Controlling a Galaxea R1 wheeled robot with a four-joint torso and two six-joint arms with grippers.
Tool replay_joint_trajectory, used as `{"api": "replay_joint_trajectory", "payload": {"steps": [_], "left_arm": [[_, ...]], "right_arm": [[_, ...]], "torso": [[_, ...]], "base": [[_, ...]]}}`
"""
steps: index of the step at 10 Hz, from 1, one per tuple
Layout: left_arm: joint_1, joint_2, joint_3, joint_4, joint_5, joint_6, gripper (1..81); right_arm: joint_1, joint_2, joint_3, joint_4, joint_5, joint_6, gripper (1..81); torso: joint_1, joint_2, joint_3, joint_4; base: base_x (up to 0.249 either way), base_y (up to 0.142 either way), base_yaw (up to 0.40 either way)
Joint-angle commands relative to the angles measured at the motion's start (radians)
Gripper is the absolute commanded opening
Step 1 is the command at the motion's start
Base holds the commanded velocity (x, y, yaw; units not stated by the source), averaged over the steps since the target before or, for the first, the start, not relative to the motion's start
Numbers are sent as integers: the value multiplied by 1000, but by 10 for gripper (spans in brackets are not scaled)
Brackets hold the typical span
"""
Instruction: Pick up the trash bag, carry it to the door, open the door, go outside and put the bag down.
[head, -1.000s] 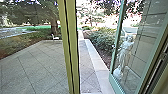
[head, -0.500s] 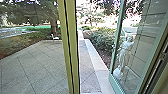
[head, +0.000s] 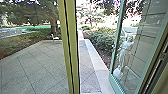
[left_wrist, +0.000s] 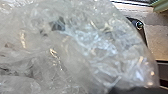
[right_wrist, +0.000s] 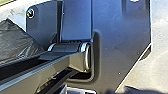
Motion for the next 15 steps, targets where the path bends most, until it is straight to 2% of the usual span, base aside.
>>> {"api": "replay_joint_trajectory", "payload": {"steps": [1, 5, 15], "left_arm": [[-38, -4, 0, 9, 49, 2, 10], [-38, -2, 0, 11, 49, 3, 10], [-38, -1, 0, 11, 49, 3, 10]], "right_arm": [[43, 13, -1, -47, -65, -8, 811], [42, 15, -3, -44, -64, -7, 811], [40, 15, -4, -44, -56, -7, 811]], "torso": [[0, 0, 0, 0], [0, 0, 0, 0], [0, 0, 0, 0]], "base": [[0, 0, 0], [0, 0, 0], [0, -92, 0]]}}
